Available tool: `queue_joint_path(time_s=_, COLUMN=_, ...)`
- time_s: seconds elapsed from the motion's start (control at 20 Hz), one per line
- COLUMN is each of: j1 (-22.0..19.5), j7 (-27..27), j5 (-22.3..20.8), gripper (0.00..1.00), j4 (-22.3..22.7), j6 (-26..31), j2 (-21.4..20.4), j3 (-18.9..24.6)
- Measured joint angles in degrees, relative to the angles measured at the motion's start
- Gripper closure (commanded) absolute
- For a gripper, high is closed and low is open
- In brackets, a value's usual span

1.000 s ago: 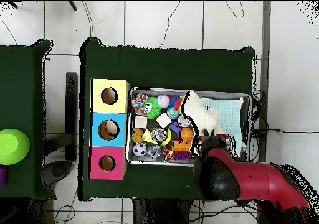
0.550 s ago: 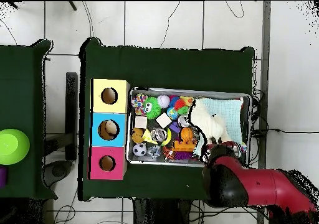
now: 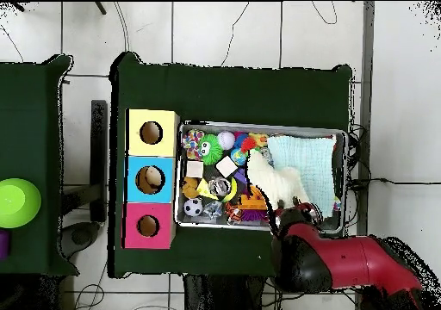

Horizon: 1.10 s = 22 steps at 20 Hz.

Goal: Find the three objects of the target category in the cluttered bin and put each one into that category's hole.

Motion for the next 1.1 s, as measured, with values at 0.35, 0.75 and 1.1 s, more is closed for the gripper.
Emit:
queue_joint_path(time_s=0.35, j1=0.02, j7=0.0, j5=-0.08, gripper=0.0, j4=0.7, j6=0.0, j2=-0.01, j3=1.31)
queue_joint_path(time_s=0.75, j1=0.92, j7=0.0, j5=0.25, gripper=0.0, j4=0.74, j6=0.0, j2=-0.7, j3=1.62)
queue_joint_path(time_s=1.1, j1=7.04, j7=0.01, j5=2.29, gripper=0.0, j4=1.47, j6=-0.15, j2=-2.16, j3=1.11)
